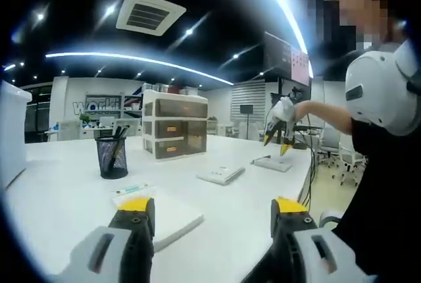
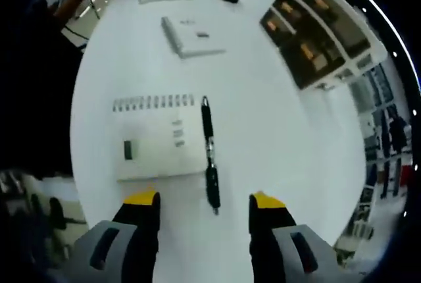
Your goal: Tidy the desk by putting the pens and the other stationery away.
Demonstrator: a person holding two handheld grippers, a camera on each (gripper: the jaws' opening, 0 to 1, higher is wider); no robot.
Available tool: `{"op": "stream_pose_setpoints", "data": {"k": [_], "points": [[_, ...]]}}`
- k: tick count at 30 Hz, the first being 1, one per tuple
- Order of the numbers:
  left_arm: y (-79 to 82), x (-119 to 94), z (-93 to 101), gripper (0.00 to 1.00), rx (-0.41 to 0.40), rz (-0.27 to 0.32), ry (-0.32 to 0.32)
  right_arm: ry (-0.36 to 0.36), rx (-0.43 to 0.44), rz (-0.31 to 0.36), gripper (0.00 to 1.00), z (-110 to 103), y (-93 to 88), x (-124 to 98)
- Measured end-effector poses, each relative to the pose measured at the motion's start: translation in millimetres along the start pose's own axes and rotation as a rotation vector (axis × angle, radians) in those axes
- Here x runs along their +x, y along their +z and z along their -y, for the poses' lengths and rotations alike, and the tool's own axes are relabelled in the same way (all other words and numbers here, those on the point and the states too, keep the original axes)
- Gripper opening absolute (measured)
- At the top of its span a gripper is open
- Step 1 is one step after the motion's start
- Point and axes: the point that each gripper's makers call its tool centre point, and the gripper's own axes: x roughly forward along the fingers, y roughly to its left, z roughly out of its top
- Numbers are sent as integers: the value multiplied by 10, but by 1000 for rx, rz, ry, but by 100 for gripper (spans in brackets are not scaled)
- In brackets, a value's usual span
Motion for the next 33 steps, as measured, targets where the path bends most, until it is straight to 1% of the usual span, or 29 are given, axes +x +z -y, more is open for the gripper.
{"op": "stream_pose_setpoints", "data": {"k": [5,11,21,27,30,31,33], "points": [[1,-30,-12,71,2,-2,7,30,-15,-20,44,73,8,81],[6,-46,13,71,12,-6,6,64,-42,-35,36,72,3,170],[-1,-60,55,71,18,-14,3,114,-47,-47,22,111,-20,292],[6,-70,52,70,18,-13,7,139,-49,-56,18,11,25,334],[5,-70,54,70,18,-15,9,154,-45,-49,15,-9,46,332],[5,-67,57,70,18,-15,9,157,-52,-50,13,-12,43,340],[-2,-60,67,70,18,-18,8,207,-44,-40,9,-81,51,337]]}}
